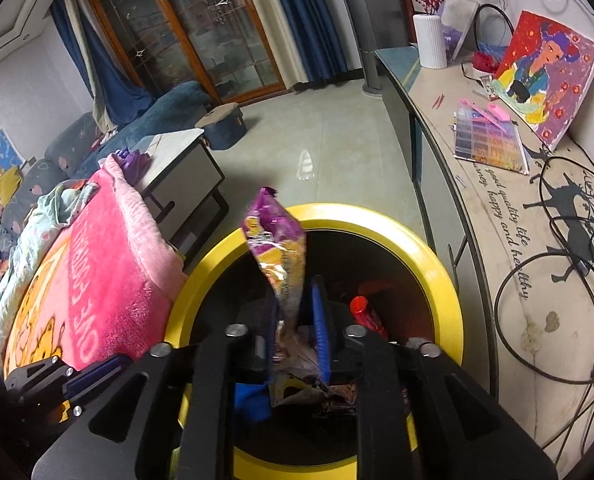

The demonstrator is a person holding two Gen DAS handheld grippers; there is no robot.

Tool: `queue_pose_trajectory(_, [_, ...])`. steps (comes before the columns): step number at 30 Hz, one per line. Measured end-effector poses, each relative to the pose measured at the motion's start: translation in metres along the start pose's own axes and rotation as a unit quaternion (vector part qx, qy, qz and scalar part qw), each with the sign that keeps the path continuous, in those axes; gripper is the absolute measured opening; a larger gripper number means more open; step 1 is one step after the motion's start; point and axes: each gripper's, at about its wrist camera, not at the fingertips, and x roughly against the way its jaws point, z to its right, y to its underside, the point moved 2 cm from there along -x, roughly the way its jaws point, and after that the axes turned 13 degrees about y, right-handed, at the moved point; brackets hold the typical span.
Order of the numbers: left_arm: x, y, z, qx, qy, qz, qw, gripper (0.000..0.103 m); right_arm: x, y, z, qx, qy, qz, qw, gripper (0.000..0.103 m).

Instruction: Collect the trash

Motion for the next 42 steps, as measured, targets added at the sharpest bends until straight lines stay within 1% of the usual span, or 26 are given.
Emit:
queue_pose_trajectory(1, [-0.001,0.0,-0.001,0.002,-0.002,0.0,1.0,0.013,-0.001,0.0,0.001,-0.001,0.001,-0.001,1.0,0.036])
queue_pose_trajectory(3, [-0.002,-0.002,-0.004,0.007,-0.006,0.001,1.0,0.03,-0.001,0.0,0.002,-0.003,0.004,0.0,1.0,0.044])
queue_pose_trajectory(4, [-0.001,-0.002,-0.006,0.009,-0.008,0.003,0.9999,0.034,0.0,0.0,0.002,-0.002,0.006,0.0,1.0,0.045])
queue_pose_trajectory(5, [0.001,-0.002,-0.007,0.012,-0.011,0.004,0.9999,0.039,0.001,0.0,0.002,-0.002,0.007,0.001,1.0,0.046])
queue_pose_trajectory(6, [0.003,-0.003,-0.009,0.015,-0.015,0.005,0.9998,0.046,0.003,0.0,0.002,-0.002,0.009,0.003,1.0,0.051])
queue_pose_trajectory(7, [0.008,-0.003,-0.013,0.02,-0.021,0.009,0.9995,0.05,0.005,0.0,0.002,-0.002,0.011,0.004,1.0,0.055])
queue_pose_trajectory(8, [0.011,-0.004,-0.015,0.024,-0.024,0.011,0.9994,0.057,0.008,0.001,0.002,-0.002,0.014,0.007,1.0,0.056])
queue_pose_trajectory(9, [0.016,-0.004,-0.017,0.028,-0.028,0.015,0.9991,0.062,0.01,0.002,0.001,-0.001,0.017,0.007,1.0,0.059])
queue_pose_trajectory(10, [0.021,-0.004,-0.02,0.032,-0.032,0.019,0.9988,0.065,0.013,0.004,-0.001,0.0,0.019,0.008,1.0,0.065])
queue_pose_trajectory(12, [0.033,-0.004,-0.027,0.04,-0.047,0.027,0.9977,0.078,0.022,0.007,-0.006,0.002,0.022,0.015,1.0,0.073])
queue_pose_trajectory(13, [0.041,-0.004,-0.031,0.046,-0.057,0.033,0.9968,0.081,0.025,0.008,-0.008,0.003,0.023,0.017,1.0,0.078])
queue_pose_trajectory(15, [0.052,-0.004,-0.037,0.054,-0.065,0.042,0.9956,0.089,0.035,0.01,-0.016,0.008,0.025,0.025,0.999,0.084])
queue_pose_trajectory(16, [0.061,-0.004,-0.04,0.058,-0.069,0.048,0.9947,0.091,0.04,0.011,-0.021,0.012,0.027,0.03,0.999,0.089])
queue_pose_trajectory(19, [0.077,-0.003,-0.046,0.065,-0.08,0.059,0.9929,0.092,0.053,0.015,-0.036,0.029,0.031,0.046,0.998,0.096])
queue_pose_trajectory(21, [0.092,0.0,-0.051,0.069,-0.087,0.067,0.9915,0.092,0.063,0.022,-0.049,0.039,0.036,0.062,0.997,0.096])
queue_pose_trajectory(29, [0.142,0.018,-0.063,0.086,-0.118,0.102,0.984,0.092,0.098,0.048,-0.082,0.035,0.018,0.112,0.993,0.096])
queue_pose_trajectory(32, [0.157,0.025,-0.063,0.09,-0.128,0.118,0.9806,0.092,0.111,0.059,-0.096,0.049,0.027,0.15,0.987,0.096])
queue_pose_trajectory(36, [0.175,0.034,-0.06,0.086,-0.144,0.133,0.9768,0.092,0.124,0.068,-0.107,0.059,0.025,0.191,0.98,0.096])
queue_pose_trajectory(40, [0.191,0.043,-0.058,0.088,-0.15,0.149,0.9734,0.092,0.134,0.073,-0.115,0.073,0.019,0.221,0.972,0.096])
queue_pose_trajectory(42, [0.196,0.047,-0.057,0.09,-0.152,0.154,0.972,0.092,0.136,0.076,-0.117,0.075,0.019,0.229,0.97,0.096])
